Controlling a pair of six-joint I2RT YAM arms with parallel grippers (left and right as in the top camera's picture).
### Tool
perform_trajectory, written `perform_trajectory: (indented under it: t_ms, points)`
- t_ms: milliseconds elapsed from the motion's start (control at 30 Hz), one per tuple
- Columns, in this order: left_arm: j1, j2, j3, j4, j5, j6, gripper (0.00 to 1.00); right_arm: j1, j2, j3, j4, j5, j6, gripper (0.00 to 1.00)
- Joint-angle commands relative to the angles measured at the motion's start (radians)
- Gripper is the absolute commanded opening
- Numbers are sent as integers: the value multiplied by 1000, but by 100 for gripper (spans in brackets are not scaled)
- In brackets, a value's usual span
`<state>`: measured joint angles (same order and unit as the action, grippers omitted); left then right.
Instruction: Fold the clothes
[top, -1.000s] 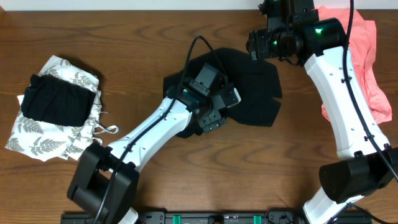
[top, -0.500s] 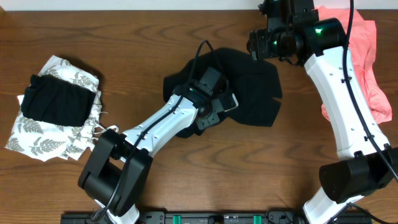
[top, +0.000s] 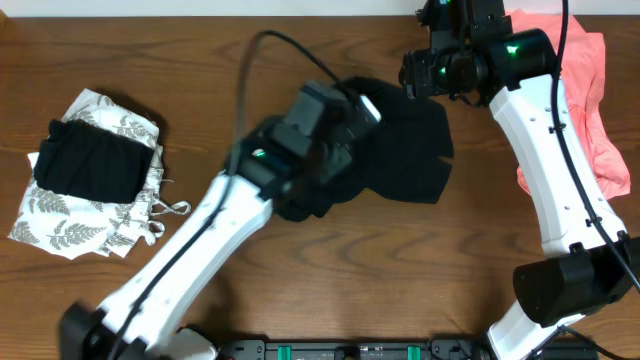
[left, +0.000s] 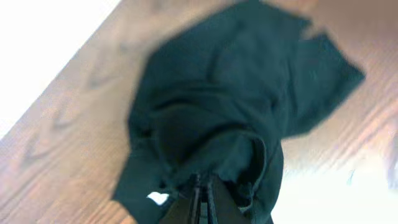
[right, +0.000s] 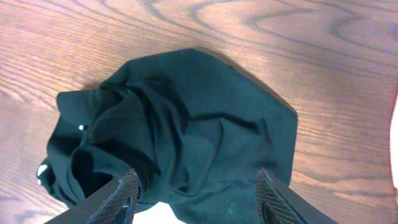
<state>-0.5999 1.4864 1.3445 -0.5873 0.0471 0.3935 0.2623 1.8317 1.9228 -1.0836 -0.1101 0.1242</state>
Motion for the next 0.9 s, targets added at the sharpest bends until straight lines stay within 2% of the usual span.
perform_trajectory:
  t_ms: [0,33,67,167,400,533,667,867]
  points:
    - [19,-37,15,-19,-1,-68,7,-16,6,3,-6,33,10,59]
    - [19,-36,15,-36,18,-42,7,-16,6,3,-6,32,10,60]
    - [18,-26,13,-61,50,8,12,-16,6,3,-5,32,10,61]
    - [11,25,13,-105,74,44,30,-19,6,3,-2,37,10,64]
    - [-20,222,13,-131,76,71,41,-101,6,3,-5,57,75,75]
    - [-45,309,13,-140,64,93,55,-185,6,3,-21,27,111,77]
    - [-57,351,12,-161,-10,93,56,-261,6,3,-48,-4,111,77]
    - [-56,405,1,-171,-41,130,54,-312,6,3,-57,-45,111,74]
